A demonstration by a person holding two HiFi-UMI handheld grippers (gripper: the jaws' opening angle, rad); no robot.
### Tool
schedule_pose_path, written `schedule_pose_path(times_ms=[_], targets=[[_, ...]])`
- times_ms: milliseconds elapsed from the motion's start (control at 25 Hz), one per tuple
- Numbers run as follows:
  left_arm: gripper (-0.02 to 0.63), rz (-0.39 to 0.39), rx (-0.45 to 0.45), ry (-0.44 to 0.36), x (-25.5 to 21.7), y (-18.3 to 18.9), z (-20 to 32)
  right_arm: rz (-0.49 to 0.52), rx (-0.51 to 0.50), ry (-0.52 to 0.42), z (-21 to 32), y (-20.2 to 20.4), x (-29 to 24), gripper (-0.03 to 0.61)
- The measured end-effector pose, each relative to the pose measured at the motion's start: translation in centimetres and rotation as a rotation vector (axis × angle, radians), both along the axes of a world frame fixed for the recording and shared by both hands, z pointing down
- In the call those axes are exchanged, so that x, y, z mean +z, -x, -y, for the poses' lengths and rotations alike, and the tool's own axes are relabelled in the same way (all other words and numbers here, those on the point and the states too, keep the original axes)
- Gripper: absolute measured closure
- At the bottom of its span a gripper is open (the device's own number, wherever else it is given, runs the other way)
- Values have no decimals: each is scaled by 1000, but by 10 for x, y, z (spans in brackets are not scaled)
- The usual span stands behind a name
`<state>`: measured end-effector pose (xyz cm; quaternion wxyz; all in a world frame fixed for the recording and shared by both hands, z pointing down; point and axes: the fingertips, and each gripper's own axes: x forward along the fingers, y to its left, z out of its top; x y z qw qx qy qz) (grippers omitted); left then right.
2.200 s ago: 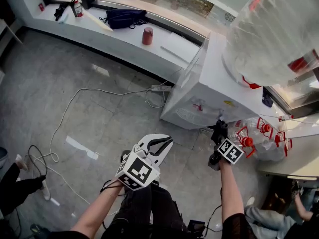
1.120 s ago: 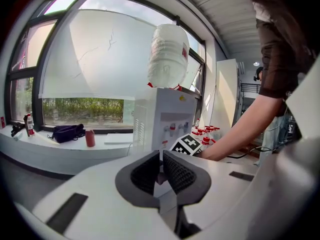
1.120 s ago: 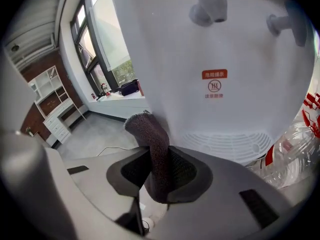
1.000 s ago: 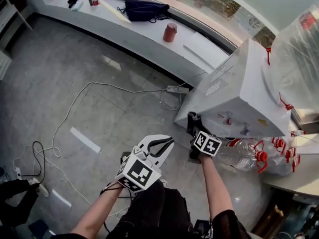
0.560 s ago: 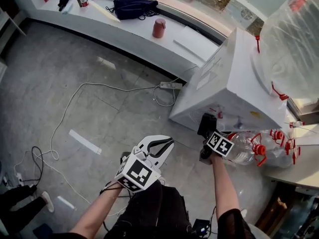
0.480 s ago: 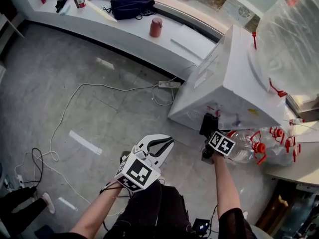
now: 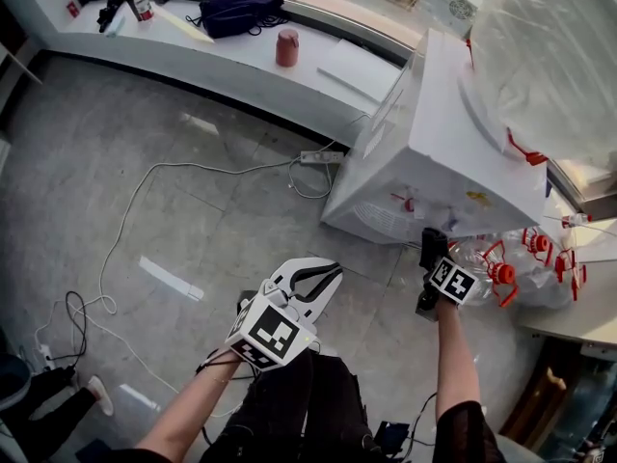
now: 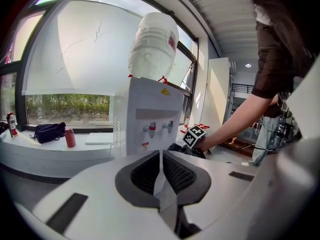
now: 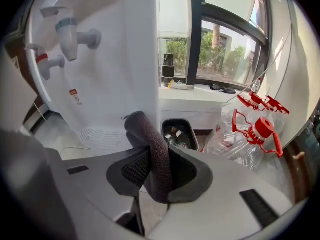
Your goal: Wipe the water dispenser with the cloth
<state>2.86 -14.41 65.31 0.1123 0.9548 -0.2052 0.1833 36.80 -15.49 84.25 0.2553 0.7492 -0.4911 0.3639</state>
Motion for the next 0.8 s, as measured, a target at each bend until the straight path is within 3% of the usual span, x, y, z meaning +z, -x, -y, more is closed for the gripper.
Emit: schedule_pose_path(times_ms=[240, 440, 600, 800], targets=[[594, 3, 9, 6, -5, -7, -10, -15, 76, 10, -31, -22, -7, 474], [594, 14, 3, 14, -24, 1, -18, 49, 118, -18, -60, -13, -21, 474], [594, 21, -14, 21, -45, 9, -24, 97, 66, -37, -73, 17, -38, 474], [594, 7, -39, 23, -59, 13, -27, 143, -89, -28, -76, 80, -30, 474]])
